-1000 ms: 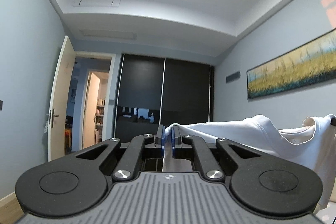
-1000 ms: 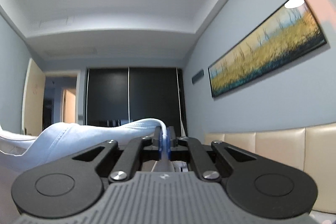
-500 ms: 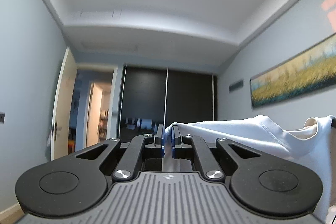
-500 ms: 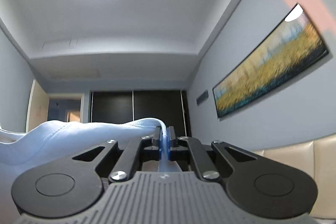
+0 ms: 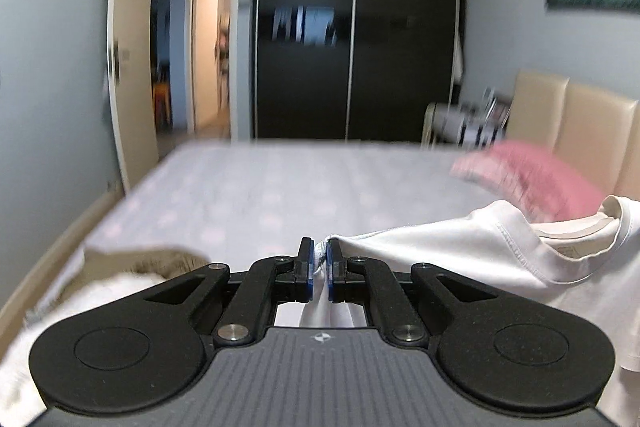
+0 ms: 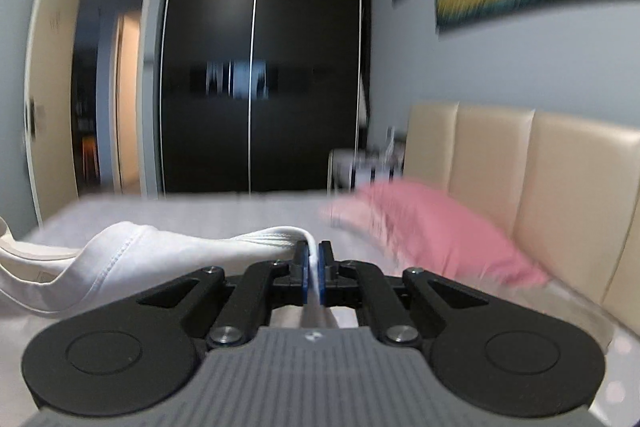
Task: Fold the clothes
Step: 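Lift the white T-shirt up with both grippers and shake it out, then lower the white T-shirt flat onto the sheet and open both grippers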
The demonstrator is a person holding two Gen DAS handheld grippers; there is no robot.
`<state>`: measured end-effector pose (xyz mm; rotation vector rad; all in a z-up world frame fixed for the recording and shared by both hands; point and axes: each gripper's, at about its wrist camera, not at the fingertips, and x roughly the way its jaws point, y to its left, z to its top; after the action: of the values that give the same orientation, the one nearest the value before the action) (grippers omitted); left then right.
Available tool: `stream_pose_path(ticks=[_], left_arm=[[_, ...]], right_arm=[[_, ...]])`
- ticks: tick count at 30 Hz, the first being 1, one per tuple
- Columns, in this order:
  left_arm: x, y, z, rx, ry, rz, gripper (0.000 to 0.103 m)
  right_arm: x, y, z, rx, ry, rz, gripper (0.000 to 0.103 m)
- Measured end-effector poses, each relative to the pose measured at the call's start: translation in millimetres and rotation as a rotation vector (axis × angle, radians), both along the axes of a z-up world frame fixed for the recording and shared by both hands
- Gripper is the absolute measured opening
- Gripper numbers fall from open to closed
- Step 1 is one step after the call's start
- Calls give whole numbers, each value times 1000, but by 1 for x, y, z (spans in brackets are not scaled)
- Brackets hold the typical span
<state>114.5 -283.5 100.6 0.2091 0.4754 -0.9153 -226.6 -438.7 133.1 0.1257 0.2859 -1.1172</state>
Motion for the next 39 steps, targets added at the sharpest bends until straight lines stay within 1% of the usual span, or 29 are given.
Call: stream_pose_path(ticks=[3, 6, 9, 13, 15, 18, 20, 21, 22, 23, 24, 25, 26, 28, 31, 35, 37, 39], left_arm=[[23, -35, -42, 84, 31, 19, 4], [43, -62, -80, 142, 51, 28, 4], [58, -87, -110, 184, 82, 36, 4], [69, -119, -147, 275, 83, 35, 4], [75, -132, -167, 316, 104, 42, 5], [84, -142, -190, 351, 142, 45, 5], [88, -147, -202, 370, 156, 36, 7], [89, -148, -207, 380, 157, 34, 12], [90, -148, -209, 386, 156, 33, 14], [91, -147, -211, 391, 155, 33, 14], [93, -144, -212, 391, 164, 29, 16], [95, -142, -212, 388, 177, 25, 18], [97, -137, -210, 379, 189, 24, 20], [101, -123, -204, 357, 197, 33, 23], [106, -100, -196, 344, 198, 50, 24], [104, -67, -194, 360, 197, 65, 24], [102, -52, -196, 375, 199, 69, 24], [98, -38, -199, 388, 206, 72, 26]], right_arm=[[28, -40, -42, 83, 76, 4, 5], [53, -78, -82, 142, 145, -5, 5], [72, -111, -122, 206, 182, -3, 5], [92, -136, -175, 256, 231, -6, 5], [102, -150, -192, 274, 250, -5, 6], [114, -165, -214, 315, 274, -3, 6], [121, -174, -228, 343, 289, 0, 7], [125, -179, -235, 357, 297, 4, 8], [127, -182, -240, 369, 304, 9, 11], [129, -184, -244, 379, 312, 14, 20], [129, -185, -246, 385, 315, 13, 29], [128, -184, -245, 386, 317, 10, 30], [126, -183, -245, 387, 319, 6, 32], [120, -184, -243, 395, 304, 1, 32], [106, -178, -236, 418, 272, 13, 32], [84, -152, -231, 449, 258, 83, 32], [76, -135, -235, 469, 267, 118, 35], [70, -117, -243, 497, 272, 152, 39]])
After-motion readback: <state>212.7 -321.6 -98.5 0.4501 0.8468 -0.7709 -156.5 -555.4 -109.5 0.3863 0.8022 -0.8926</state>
